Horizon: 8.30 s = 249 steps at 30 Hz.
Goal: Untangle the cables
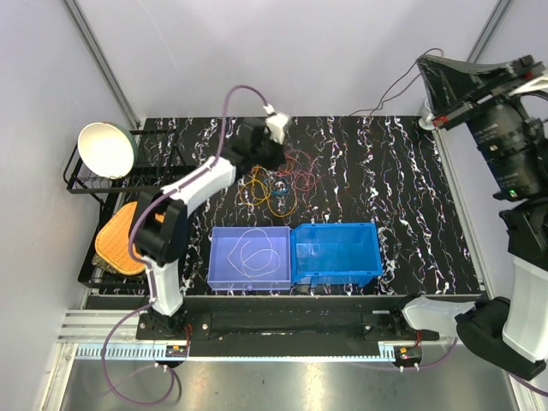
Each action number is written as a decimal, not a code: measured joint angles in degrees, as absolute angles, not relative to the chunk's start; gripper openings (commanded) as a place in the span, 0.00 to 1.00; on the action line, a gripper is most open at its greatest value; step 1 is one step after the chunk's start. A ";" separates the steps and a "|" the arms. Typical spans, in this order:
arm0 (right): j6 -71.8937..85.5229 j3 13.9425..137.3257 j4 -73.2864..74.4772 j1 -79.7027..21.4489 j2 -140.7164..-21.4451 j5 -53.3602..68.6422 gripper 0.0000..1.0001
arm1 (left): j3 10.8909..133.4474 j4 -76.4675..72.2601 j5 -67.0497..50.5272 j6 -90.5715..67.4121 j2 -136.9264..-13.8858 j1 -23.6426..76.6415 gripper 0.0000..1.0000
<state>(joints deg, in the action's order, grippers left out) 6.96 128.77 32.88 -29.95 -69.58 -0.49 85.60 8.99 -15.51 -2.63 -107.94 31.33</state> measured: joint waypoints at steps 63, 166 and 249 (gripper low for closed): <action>21.30 103.85 31.11 -29.95 -57.08 14.24 0.00 | 48.69 43.13 2.42 -19.97 -33.50 19.68 0.99; 43.00 42.74 38.22 -29.95 -51.33 0.03 0.00 | 47.20 43.11 3.07 -19.94 -35.59 19.73 0.99; 41.41 41.56 43.07 -29.95 -61.21 0.32 0.11 | 62.96 22.61 3.68 -27.07 -85.25 51.55 0.92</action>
